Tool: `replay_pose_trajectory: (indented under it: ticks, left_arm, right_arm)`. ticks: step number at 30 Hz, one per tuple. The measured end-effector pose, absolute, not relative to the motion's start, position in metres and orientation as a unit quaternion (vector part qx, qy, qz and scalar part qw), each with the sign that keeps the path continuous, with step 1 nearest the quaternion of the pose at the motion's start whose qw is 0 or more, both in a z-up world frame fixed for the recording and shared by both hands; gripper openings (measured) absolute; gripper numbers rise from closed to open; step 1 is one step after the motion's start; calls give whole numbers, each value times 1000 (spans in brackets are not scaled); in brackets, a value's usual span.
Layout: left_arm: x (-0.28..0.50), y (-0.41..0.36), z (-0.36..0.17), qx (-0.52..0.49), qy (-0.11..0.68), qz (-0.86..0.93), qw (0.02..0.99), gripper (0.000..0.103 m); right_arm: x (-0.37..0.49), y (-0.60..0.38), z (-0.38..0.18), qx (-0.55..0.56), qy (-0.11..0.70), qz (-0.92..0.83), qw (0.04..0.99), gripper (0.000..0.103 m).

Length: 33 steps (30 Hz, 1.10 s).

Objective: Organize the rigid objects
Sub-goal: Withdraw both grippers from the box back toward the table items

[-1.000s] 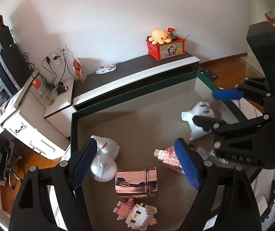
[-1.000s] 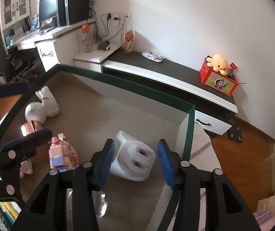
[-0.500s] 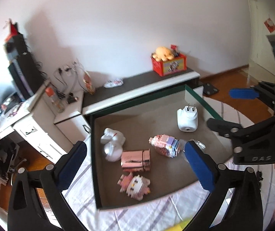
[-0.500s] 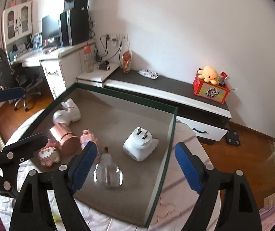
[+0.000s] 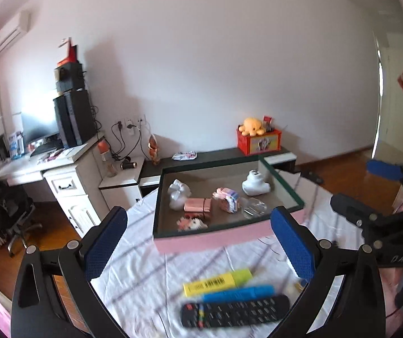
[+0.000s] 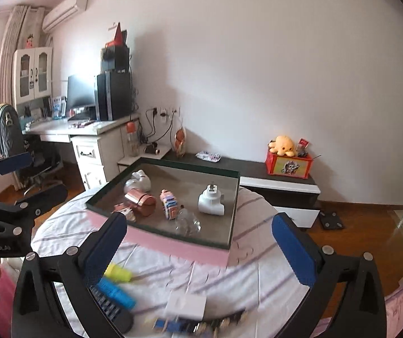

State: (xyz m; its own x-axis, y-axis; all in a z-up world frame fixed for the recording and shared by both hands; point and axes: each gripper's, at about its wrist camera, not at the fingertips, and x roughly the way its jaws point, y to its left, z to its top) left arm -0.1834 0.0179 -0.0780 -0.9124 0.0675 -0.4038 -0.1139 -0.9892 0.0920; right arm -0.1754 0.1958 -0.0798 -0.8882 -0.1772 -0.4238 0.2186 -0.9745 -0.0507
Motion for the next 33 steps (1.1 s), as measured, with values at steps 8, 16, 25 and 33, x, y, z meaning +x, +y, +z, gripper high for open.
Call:
replay_pose_trajectory:
  ticks: [8, 16, 25, 33]
  left_arm:
    - [-113, 11, -88, -188, 31, 981, 42, 103]
    - [-78, 9, -80, -175, 40, 983, 38, 103]
    - [-64, 13, -78, -181, 62, 981, 36, 103]
    - [-69, 3, -88, -200, 67, 977, 27, 103]
  right_arm:
    - [-100, 191, -85, 191, 36, -977, 90, 103]
    - [-65, 196, -81, 190, 31, -977, 87, 103]
    - [-48, 198, -79, 197, 26, -976, 88, 103]
    - [-55, 200, -90, 211, 23, -974, 84, 103]
